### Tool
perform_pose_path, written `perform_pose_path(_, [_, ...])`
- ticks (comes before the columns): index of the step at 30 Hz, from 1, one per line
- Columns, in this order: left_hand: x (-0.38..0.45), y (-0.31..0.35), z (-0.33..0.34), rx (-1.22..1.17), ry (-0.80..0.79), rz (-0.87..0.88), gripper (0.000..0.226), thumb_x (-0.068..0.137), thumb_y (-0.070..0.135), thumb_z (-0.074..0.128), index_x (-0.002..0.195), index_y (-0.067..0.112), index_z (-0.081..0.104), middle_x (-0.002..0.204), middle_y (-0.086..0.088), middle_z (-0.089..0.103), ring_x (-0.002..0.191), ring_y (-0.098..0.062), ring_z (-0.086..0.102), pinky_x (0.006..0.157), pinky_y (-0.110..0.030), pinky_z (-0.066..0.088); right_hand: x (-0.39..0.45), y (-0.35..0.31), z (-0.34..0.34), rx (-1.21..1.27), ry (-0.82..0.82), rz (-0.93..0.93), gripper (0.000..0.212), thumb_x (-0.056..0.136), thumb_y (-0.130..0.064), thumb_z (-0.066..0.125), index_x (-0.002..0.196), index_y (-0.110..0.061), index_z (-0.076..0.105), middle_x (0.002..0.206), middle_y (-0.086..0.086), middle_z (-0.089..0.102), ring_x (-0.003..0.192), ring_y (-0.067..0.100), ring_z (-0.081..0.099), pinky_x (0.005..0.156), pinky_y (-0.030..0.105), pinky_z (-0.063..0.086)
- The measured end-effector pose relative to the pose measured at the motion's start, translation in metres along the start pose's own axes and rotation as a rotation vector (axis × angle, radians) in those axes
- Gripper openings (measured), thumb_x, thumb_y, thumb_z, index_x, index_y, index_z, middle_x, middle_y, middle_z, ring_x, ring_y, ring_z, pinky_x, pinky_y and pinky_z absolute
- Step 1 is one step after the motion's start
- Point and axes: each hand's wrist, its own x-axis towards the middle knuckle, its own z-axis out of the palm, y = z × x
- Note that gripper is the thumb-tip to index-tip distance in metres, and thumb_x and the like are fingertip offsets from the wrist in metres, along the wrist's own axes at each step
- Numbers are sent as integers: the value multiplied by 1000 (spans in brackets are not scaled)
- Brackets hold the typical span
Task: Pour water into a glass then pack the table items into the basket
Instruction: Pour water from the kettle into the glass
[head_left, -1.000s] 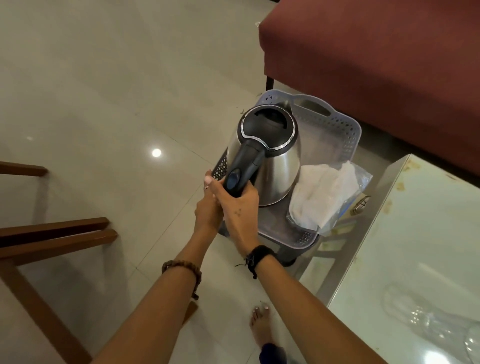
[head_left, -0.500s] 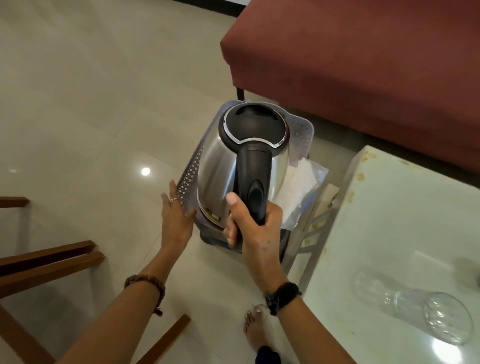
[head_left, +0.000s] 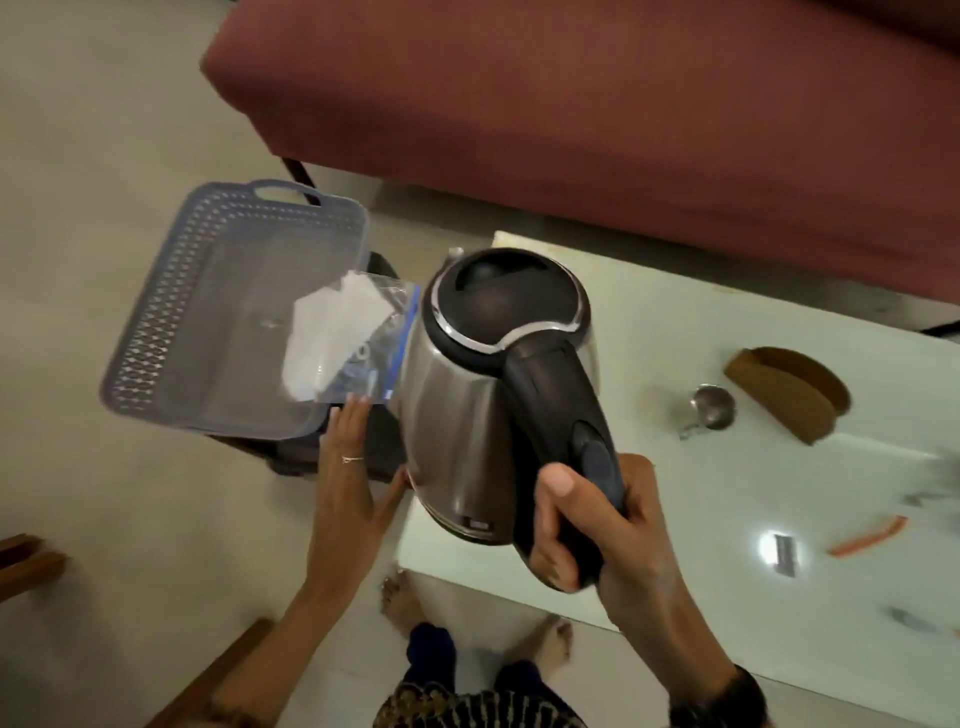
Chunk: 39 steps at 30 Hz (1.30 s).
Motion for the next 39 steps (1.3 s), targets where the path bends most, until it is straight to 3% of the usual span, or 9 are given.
perform_pose_path(6, [-33, 39, 97, -117, -188, -84, 60, 89, 13, 57, 138, 31, 26, 152, 8, 18, 138, -5, 22, 100, 1, 22, -70, -19, -92, -186, 156, 159, 65, 60, -67, 70, 35, -12, 47, 29, -1, 40, 28, 14, 35, 40, 17, 32])
perform_pose_path(12, [-30, 53, 156, -278, -339, -534, 56, 94, 34, 46, 144, 21, 26, 148, -4, 32, 127, -26, 44, 106, -36, 38, -104, -4, -142, -216, 238, 269, 66, 55, -69, 71, 35, -11, 47, 30, 0, 39, 27, 14, 34, 40, 14, 33])
perform_pose_path(16, [-26, 56, 173, -360, -410, -540, 51, 96, 33, 43, 144, 22, 27, 127, -6, 47, 74, -12, 61, 57, -13, 53, -113, 11, -159, -261, 205, 298, 62, 62, -67, 68, 40, -11, 49, 32, -1, 40, 27, 14, 36, 40, 15, 34])
perform_pose_path(20, [-20, 55, 183, -399, -379, -450, 40, 98, 18, 42, 136, 8, 41, 122, -20, 54, 52, -7, 64, 60, -24, 57, -115, 20, -167, -366, 161, 340, 47, 71, -50, 62, 38, -18, 48, 32, -2, 40, 28, 13, 36, 39, 16, 35])
perform_pose_path(23, [-18, 53, 183, -411, -325, -451, 36, 97, 11, 42, 131, 2, 47, 122, -23, 55, 62, -10, 68, 58, -26, 58, -115, 25, -167, -453, 130, 376, 46, 72, -50, 57, 38, -20, 48, 32, 0, 42, 29, 15, 39, 42, 20, 38])
perform_pose_path(25, [-16, 49, 181, -464, -320, -443, 36, 96, 11, 45, 130, 0, 48, 125, -24, 53, 90, -32, 67, 55, -25, 59, -114, 29, -166, -510, 115, 410, 47, 72, -53, 55, 38, -21, 48, 33, 0, 43, 31, 18, 42, 44, 24, 42])
perform_pose_path(30, [-13, 42, 167, -526, -327, -409, 102, 59, 71, 52, 132, -1, 44, 128, -17, 50, 102, -33, 58, 58, -25, 59, -105, 37, -160, -576, 83, 453, 49, 72, -56, 52, 38, -22, 48, 33, 1, 46, 34, 17, 45, 50, 23, 47])
perform_pose_path(34, [-7, 37, 157, -618, -335, -466, 49, 93, 16, 48, 139, 3, 35, 140, -19, 39, 116, -36, 49, 62, -26, 58, -94, 41, -153, -605, 83, 476, 51, 74, -55, 53, 38, -20, 48, 32, 1, 45, 32, 16, 44, 49, 20, 46])
perform_pose_path(39, [-2, 24, 145, -629, -543, -390, 66, 88, 12, 54, 145, 22, 22, 146, 0, 27, 88, -16, 64, 68, -16, 56, -81, 41, -142, -622, 57, 506, 56, 80, -50, 57, 44, -8, 51, 33, 1, 45, 31, 14, 43, 44, 18, 44])
